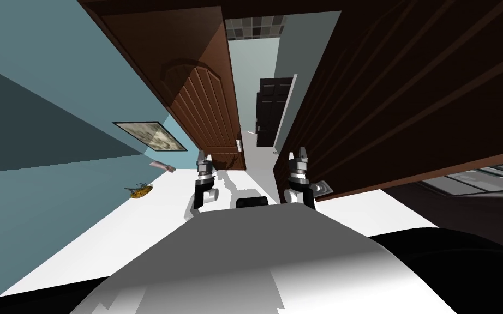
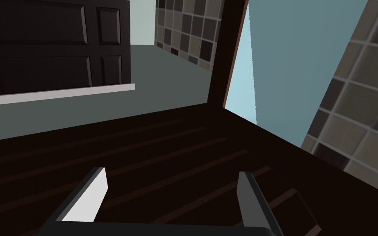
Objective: Pull the door open
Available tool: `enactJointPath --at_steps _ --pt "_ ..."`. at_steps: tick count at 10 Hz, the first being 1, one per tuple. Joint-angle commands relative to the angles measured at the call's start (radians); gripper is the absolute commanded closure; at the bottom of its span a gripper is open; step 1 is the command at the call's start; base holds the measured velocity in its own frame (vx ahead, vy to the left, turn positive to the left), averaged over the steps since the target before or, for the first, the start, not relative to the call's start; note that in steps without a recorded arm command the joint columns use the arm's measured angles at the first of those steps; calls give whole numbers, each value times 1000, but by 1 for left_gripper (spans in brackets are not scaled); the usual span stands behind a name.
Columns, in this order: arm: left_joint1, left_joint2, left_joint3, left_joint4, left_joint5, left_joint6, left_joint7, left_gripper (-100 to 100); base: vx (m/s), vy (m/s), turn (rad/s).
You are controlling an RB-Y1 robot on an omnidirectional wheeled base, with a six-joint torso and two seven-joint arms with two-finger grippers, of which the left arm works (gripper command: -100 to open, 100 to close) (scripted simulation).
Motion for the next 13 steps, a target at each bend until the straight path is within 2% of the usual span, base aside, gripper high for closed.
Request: enactJointPath --at_steps 1,13 --pt "-17 7 1 40 5 14 9 -100 98 -3 -66" --pt "-147 34 -3 339 36 106 70 -100 99 7 -59"
